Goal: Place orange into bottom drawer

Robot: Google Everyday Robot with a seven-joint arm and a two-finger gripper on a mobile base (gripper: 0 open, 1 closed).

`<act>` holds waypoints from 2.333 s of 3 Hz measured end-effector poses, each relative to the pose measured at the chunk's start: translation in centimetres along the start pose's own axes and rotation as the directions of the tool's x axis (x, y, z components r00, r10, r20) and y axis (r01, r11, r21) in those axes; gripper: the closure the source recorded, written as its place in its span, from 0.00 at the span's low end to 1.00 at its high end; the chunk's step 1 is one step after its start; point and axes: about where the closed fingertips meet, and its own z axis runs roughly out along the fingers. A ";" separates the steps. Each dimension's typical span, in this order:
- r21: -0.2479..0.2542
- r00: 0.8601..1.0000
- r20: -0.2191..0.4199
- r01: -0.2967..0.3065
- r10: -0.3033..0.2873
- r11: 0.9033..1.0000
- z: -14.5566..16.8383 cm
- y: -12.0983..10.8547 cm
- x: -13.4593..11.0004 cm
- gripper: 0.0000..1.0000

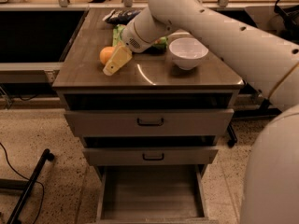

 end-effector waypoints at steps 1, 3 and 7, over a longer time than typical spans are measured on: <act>-0.012 1.000 0.000 -0.002 0.002 1.000 1.6 0.0 -0.6 0.00; -0.036 1.000 -0.007 0.003 -0.003 0.999 3.4 0.5 -1.1 0.25; -0.070 0.991 0.105 0.088 -0.081 0.994 -0.4 3.8 -2.8 1.00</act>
Offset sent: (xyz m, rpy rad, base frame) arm 0.0136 0.0323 -0.0155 -0.0005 0.0288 0.0221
